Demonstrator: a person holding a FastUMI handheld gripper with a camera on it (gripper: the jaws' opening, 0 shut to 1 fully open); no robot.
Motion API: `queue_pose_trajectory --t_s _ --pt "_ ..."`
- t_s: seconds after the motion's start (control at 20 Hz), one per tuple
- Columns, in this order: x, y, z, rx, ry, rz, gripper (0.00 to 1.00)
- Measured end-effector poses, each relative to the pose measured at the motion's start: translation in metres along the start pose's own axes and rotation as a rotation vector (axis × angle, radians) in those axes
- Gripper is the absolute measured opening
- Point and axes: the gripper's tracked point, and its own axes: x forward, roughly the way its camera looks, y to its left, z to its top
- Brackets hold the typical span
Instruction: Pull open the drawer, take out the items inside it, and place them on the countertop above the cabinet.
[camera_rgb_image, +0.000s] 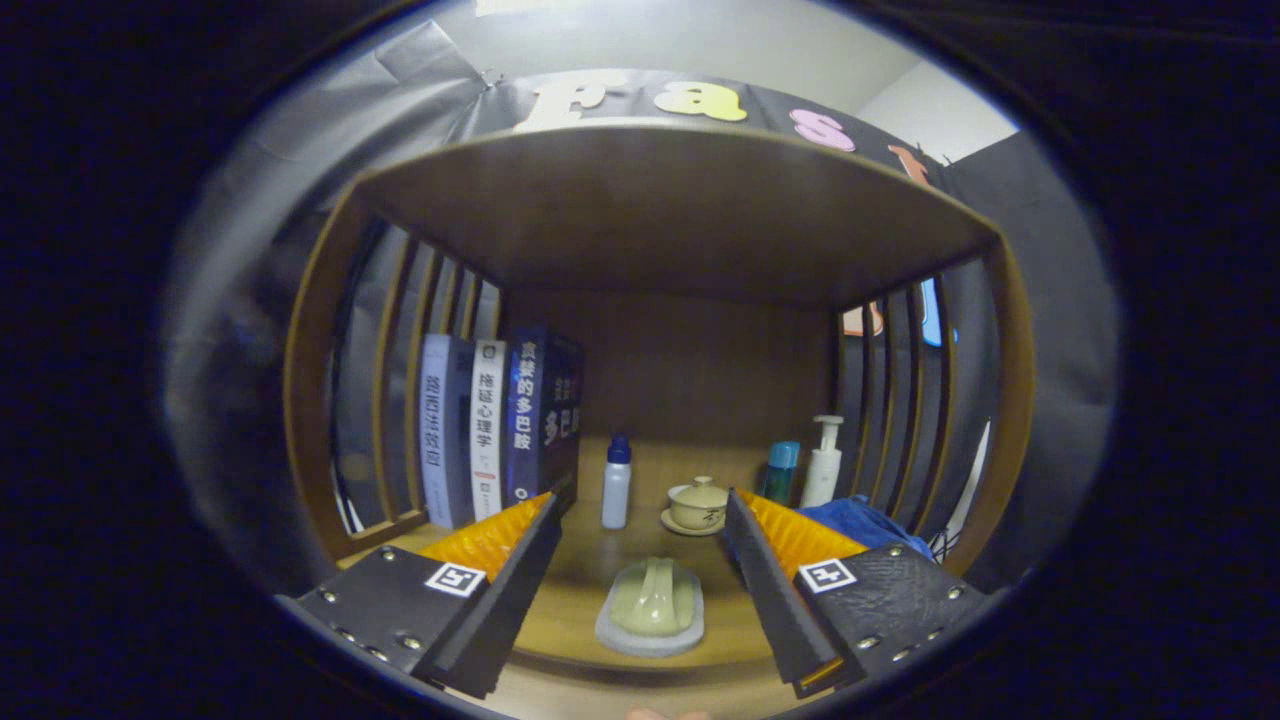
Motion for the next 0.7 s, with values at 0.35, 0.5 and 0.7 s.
queue_pose_trajectory --t_s 0.35,0.5,0.7 --pt "-0.112 -0.022 0.006 0.000 -0.002 0.000 0.98" --pt "-0.155 -0.034 -0.021 0.001 0.029 -0.046 0.98" --pt "-0.211 -0.042 -0.056 0.000 0.054 -0.106 0.98"
